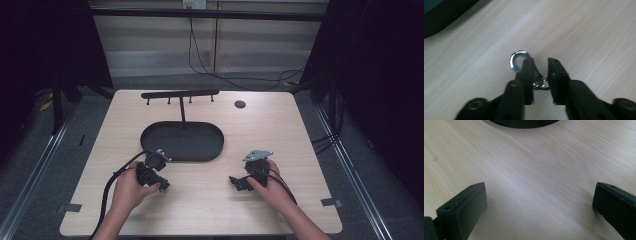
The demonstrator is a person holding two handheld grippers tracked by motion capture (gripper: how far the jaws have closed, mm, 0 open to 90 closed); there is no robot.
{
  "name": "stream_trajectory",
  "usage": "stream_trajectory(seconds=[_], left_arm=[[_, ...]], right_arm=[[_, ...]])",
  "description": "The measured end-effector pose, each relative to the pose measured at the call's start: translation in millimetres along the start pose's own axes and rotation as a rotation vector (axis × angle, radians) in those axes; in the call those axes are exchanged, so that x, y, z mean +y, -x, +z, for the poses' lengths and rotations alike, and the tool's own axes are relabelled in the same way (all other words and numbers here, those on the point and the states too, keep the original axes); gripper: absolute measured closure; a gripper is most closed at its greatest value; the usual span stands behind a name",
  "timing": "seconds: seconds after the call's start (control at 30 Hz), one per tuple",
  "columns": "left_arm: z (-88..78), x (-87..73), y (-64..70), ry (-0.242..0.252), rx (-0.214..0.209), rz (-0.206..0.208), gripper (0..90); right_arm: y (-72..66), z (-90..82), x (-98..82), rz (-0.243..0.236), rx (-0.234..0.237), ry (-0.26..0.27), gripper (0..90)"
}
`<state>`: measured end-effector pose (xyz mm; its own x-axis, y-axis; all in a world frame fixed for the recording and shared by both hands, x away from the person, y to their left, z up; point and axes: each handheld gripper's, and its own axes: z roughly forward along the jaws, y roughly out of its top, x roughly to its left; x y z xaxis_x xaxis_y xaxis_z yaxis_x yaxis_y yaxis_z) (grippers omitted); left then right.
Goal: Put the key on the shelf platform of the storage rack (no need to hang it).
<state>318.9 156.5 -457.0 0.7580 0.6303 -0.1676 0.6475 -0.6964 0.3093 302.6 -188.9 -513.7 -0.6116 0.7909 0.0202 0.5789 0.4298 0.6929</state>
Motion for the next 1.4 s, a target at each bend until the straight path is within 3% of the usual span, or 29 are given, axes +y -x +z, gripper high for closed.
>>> stream_trajectory(seconds=[0.1,0.23,0.4,0.43,0.5,0.67,0.9,1.03,1.1,1.4], left_arm=[[3.2,-3.6,-3.7,-0.013,0.003,-0.047,67.5],[9.0,-1.8,-4.1,-0.029,0.029,-0.054,64.2],[11.9,2.3,2.3,-0.037,0.066,-0.031,69.8],[12.6,4.0,6.0,-0.054,0.093,-0.010,70.0],[12.8,5.2,7.5,-0.063,0.104,0.013,70.6],[13.7,5.7,7.5,-0.048,0.086,-0.011,71.6],[13.7,4.2,9.2,-0.044,0.082,0.018,69.0],[14.1,6.8,12.6,-0.072,0.105,0.038,72.3],[14.5,6.6,12.7,-0.063,0.104,0.028,72.4],[13.0,5.6,7.7,-0.061,0.052,0.007,72.5]], right_arm=[[0.0,0.0,0.0,0.000,0.000,0.000,0.0],[0.0,0.0,0.0,0.000,0.000,0.000,0.0],[-0.1,0.0,0.1,0.000,0.000,-0.001,0.0],[-0.1,0.0,0.1,0.000,0.000,0.000,0.0],[-0.1,0.0,0.1,0.000,0.000,-0.001,0.0],[-0.1,0.0,0.1,0.000,0.000,0.000,0.0],[-0.2,0.1,0.1,0.000,0.001,-0.001,0.0],[-0.2,0.2,0.2,0.000,0.001,-0.001,0.0],[-0.2,0.2,0.2,0.000,0.001,-0.001,0.0],[-0.2,0.2,0.2,0.000,0.001,-0.001,0.0]])
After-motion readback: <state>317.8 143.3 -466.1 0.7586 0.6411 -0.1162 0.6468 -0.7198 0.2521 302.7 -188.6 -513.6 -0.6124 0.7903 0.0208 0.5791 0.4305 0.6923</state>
